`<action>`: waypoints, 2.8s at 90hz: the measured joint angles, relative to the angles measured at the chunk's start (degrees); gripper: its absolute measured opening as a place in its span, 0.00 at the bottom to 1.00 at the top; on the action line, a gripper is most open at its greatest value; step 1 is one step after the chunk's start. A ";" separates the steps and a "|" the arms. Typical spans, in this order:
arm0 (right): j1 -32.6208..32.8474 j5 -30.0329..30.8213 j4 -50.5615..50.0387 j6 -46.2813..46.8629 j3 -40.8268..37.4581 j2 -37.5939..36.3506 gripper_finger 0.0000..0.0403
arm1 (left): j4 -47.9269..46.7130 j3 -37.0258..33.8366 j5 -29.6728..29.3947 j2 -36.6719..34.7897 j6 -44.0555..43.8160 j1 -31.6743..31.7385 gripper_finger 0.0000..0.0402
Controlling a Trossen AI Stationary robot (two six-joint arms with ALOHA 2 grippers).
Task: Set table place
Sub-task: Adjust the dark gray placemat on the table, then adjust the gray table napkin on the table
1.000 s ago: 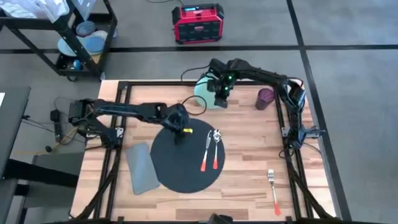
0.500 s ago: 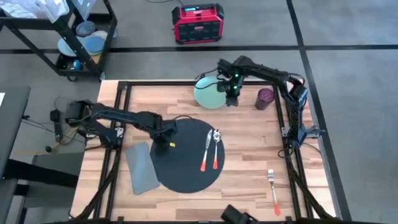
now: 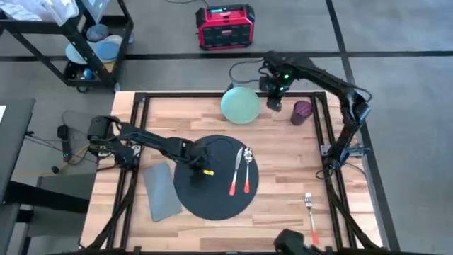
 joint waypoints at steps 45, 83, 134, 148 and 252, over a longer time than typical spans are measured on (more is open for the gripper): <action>-3.81 -0.31 0.83 0.79 0.00 -10.32 0.00 | -5.54 8.47 -2.99 -2.09 -4.82 2.76 0.00; -3.16 -3.66 -0.32 0.20 0.00 -10.34 0.00 | -38.42 2.95 -14.03 -25.12 -35.48 -11.00 0.00; 2.25 -3.61 -1.28 1.29 0.00 -10.43 0.00 | -27.48 -17.78 -12.74 -29.41 -67.39 -28.81 0.00; 3.50 -3.56 -1.67 1.27 0.00 -10.45 0.00 | -25.03 -21.97 -11.99 -29.72 -66.54 -28.36 0.00; 3.78 -10.52 -3.52 -3.69 0.00 -10.23 0.00 | -16.84 -19.43 -8.22 -30.57 -38.75 -8.79 0.00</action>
